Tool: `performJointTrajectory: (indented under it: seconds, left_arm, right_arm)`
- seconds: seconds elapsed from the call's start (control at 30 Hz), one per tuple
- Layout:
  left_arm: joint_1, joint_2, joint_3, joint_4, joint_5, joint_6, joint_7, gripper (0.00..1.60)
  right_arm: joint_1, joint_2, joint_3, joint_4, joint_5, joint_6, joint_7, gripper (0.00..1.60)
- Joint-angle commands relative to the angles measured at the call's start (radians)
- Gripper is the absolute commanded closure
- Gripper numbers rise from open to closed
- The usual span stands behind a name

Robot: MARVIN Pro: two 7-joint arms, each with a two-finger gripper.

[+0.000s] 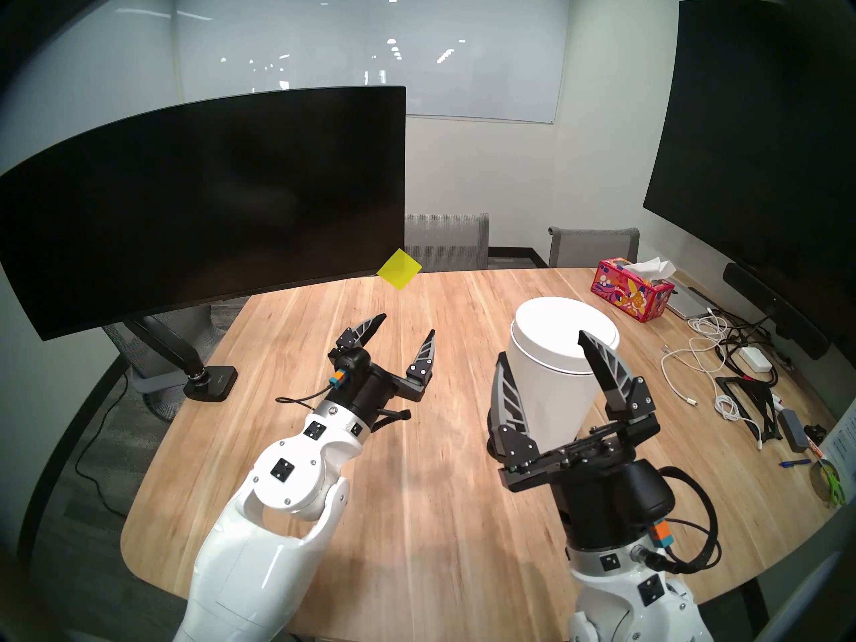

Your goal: Peel the sticky note off the monitor, open the trash can lid and drop the sticker into the trash can

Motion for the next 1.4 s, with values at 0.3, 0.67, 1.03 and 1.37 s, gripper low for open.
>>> performJointTrajectory:
  seconds: [0.3,0.67,1.03,1.37]
  left_arm:
    - [-0.204,-0.071,-0.008,0.147,-0.054,0.073,0.078,0.0]
    - [-0.316,-0.104,-0.019,0.275,-0.087,0.112,0.128,0.0]
    - [-0.425,-0.156,-0.032,0.414,-0.11,0.133,0.168,0.0]
    - [-0.525,-0.211,-0.07,0.542,-0.127,0.136,0.209,0.0]
  right_arm:
    - [0.032,0.009,-0.013,-0.025,0.02,-0.036,0.013,0.0]
    - [0.04,0.015,-0.02,-0.025,0.024,-0.052,0.023,0.0]
    - [0.056,0.019,-0.024,-0.025,0.028,-0.066,0.03,0.0]
    - [0.061,0.021,-0.018,-0.025,0.033,-0.077,0.031,0.0]
